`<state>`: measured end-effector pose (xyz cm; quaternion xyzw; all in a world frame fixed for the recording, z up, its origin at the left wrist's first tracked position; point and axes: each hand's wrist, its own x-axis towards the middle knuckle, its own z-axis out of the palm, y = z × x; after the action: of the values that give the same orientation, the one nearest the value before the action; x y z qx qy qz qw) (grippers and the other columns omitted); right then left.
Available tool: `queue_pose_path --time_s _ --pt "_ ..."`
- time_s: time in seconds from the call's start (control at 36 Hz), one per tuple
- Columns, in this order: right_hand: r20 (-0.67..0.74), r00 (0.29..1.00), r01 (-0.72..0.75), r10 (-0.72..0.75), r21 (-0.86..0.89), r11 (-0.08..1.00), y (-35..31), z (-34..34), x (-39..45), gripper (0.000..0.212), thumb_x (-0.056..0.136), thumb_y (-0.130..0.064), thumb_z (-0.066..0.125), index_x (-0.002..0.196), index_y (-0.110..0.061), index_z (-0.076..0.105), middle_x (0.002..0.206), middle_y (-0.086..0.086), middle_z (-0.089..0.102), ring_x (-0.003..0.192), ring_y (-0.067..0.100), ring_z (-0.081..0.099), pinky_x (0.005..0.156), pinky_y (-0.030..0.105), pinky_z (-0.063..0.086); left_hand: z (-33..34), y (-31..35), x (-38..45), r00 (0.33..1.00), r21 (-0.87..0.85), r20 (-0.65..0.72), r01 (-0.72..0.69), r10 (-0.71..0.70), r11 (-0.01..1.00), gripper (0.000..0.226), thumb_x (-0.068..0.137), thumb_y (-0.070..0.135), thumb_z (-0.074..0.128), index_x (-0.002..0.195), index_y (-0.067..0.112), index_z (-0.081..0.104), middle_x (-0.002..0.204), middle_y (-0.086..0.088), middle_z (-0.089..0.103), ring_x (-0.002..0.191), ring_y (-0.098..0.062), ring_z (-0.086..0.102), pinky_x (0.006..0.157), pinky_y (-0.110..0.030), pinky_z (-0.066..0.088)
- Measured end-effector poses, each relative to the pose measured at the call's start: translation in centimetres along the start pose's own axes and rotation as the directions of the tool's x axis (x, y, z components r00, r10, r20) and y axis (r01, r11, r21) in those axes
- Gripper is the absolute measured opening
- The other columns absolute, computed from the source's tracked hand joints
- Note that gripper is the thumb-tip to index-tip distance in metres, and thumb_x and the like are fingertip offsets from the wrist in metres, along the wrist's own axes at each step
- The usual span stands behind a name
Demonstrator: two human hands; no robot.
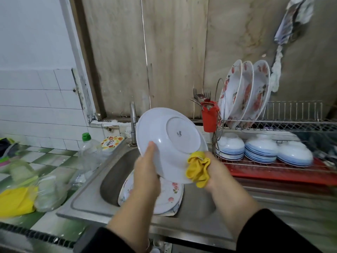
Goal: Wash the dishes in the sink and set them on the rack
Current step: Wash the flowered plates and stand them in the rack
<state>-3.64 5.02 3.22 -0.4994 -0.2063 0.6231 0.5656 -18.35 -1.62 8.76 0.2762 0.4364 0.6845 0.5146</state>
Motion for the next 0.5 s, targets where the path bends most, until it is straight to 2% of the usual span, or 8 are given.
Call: queue_pose_path --time_s 0.06,0.14,0.22,0.28,0.33,0.42,0.47,0.5 --pt "-0.047 0.997 0.061 -0.060 0.003 0.998 -1.3 -0.9 -0.3 0.026 0.094 -0.025 0.055 0.074 -0.007 0.060 0.054 0.008 0.061 0.045 0.021 0.059 0.048 0.025 0.047 -0.6 1.7 1.1 1.000 0.006 0.026 0.000 0.000 1.000 0.024 0.095 0.036 0.052 0.096 0.015 0.063 0.093 0.000 0.068 0.085 -0.020 0.063 0.080 -0.036 0.050" --pt "-0.039 0.998 0.041 -0.041 -0.002 0.999 -0.5 -0.9 -0.3 0.033 0.077 -0.030 0.066 0.093 -0.001 0.068 0.079 0.016 0.068 0.068 0.030 0.066 0.064 0.038 0.056 -0.3 2.7 1.2 0.989 0.224 -0.078 -0.104 0.124 0.969 0.030 0.096 0.044 0.045 0.083 0.020 0.055 0.085 0.006 0.059 0.085 -0.020 0.057 0.076 -0.033 0.045" --pt "-0.017 0.995 -0.092 0.094 0.076 0.993 1.4 0.1 -1.8 0.025 0.080 -0.030 0.054 0.072 -0.010 0.066 0.064 0.009 0.063 0.059 0.026 0.061 0.067 0.039 0.053 0.6 1.2 -1.2 0.960 0.354 -0.070 -0.230 0.271 0.907 0.035 0.100 0.042 0.037 0.077 0.020 0.053 0.086 0.002 0.056 0.079 -0.015 0.052 0.073 -0.031 0.039" --pt "0.044 0.979 -0.204 0.200 0.139 0.969 2.7 1.0 -3.0 0.031 0.084 -0.031 0.048 0.088 -0.012 0.071 0.088 0.012 0.071 0.081 0.032 0.067 0.072 0.049 0.054 0.7 -0.2 -2.7 0.957 0.337 0.007 -0.275 0.290 0.900 0.033 0.100 0.042 0.034 0.082 0.024 0.055 0.089 0.005 0.059 0.086 -0.016 0.056 0.082 -0.034 0.045" --pt "0.113 0.961 -0.269 0.252 0.180 0.946 3.3 1.2 -3.6 0.037 0.082 -0.033 0.050 0.108 -0.018 0.071 0.109 0.013 0.070 0.100 0.037 0.066 0.076 0.056 0.052 0.4 -1.2 -3.3 0.963 0.268 0.086 -0.270 0.256 0.925 0.031 0.099 0.042 0.034 0.086 0.027 0.057 0.093 0.005 0.064 0.096 -0.021 0.060 0.091 -0.041 0.048" --pt "0.186 0.919 -0.373 0.348 0.126 0.919 3.1 1.5 -4.7 0.040 0.078 -0.038 0.057 0.112 -0.025 0.070 0.109 0.006 0.071 0.094 0.033 0.068 0.079 0.051 0.052 0.3 -1.7 -3.6 0.972 0.242 0.146 -0.213 0.182 0.947 0.034 0.098 0.044 0.032 0.100 0.021 0.057 0.096 0.005 0.062 0.102 -0.022 0.058 0.096 -0.037 0.044" --pt "0.204 0.900 -0.411 0.384 0.105 0.906 2.5 1.9 -5.5 0.037 0.083 -0.042 0.054 0.111 -0.024 0.069 0.101 0.007 0.072 0.079 0.030 0.068 0.072 0.041 0.053 0.2 -2.3 -3.7 0.962 0.320 0.214 -0.233 0.170 0.918 0.038 0.095 0.047 0.033 0.105 0.020 0.059 0.094 0.006 0.063 0.095 -0.015 0.059 0.093 -0.027 0.045" --pt "0.212 0.899 -0.409 0.383 0.095 0.908 2.2 2.1 -5.8 0.037 0.085 -0.042 0.052 0.111 -0.021 0.069 0.099 0.009 0.072 0.080 0.031 0.068 0.075 0.041 0.053 0.1 -2.6 -3.7 0.949 0.362 0.266 -0.261 0.169 0.895 0.037 0.095 0.047 0.033 0.100 0.023 0.061 0.092 0.008 0.063 0.089 -0.007 0.060 0.087 -0.019 0.047"
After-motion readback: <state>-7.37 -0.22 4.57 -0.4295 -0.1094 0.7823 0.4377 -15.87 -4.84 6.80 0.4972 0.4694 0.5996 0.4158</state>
